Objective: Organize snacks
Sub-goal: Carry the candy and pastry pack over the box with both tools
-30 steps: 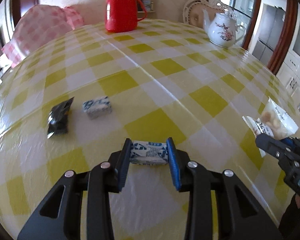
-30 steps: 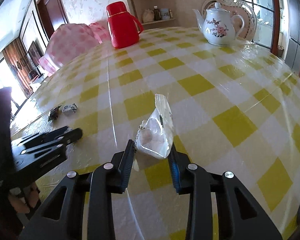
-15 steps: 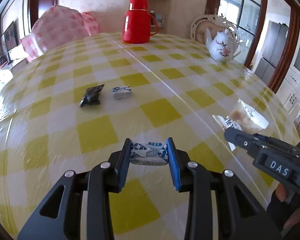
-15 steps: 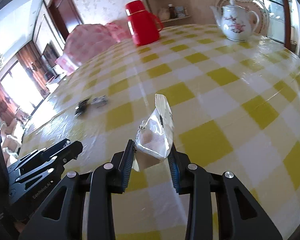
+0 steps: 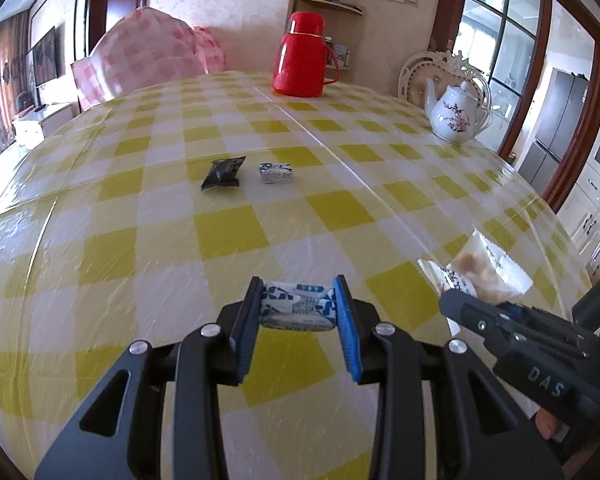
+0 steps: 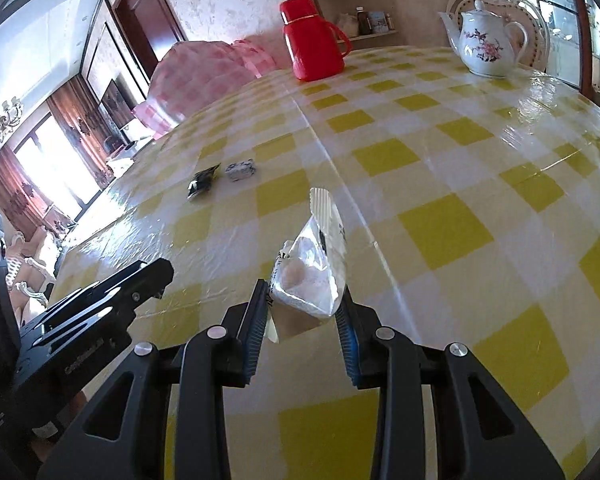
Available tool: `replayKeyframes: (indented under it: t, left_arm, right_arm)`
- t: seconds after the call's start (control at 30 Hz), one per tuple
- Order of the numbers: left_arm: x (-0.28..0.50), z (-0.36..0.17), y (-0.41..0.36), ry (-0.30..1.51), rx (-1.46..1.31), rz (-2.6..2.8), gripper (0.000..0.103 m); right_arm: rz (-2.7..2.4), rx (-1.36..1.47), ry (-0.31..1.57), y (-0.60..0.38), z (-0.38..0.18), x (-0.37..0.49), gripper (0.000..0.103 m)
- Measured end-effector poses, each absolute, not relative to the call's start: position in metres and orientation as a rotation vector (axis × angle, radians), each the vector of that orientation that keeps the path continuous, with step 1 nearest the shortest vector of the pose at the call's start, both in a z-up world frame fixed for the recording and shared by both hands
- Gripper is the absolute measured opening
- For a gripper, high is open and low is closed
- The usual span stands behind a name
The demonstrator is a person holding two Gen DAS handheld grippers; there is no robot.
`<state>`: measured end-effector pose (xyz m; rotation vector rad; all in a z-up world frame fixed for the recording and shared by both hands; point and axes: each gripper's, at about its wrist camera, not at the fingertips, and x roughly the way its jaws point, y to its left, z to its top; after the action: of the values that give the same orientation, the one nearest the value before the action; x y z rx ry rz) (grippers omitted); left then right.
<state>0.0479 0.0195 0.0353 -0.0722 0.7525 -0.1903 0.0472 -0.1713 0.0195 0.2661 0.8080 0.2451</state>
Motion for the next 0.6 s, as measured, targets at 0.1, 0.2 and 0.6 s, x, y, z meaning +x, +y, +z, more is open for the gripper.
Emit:
replayKeyframes:
  t: [0.1,0.2,0.6]
  left_arm:
    - [0.038,0.038,0.025,0.733,-0.092,-0.178,0.036]
    - [0.026,0.036,0.032,0.722,-0.119,-0.172,0.036]
    - [-0.013,0.036,0.044,0.698,-0.159,-0.154,0.036]
  right_arm:
    - [0.261,0.273,0.794,-0.167,0.022,0.034,0.033]
    - [0.28,0.27,0.775,-0.161,0.025,0.02,0.033]
    - [0.308,0.276,0.753,-0.146,0.027,-0.016,0.033]
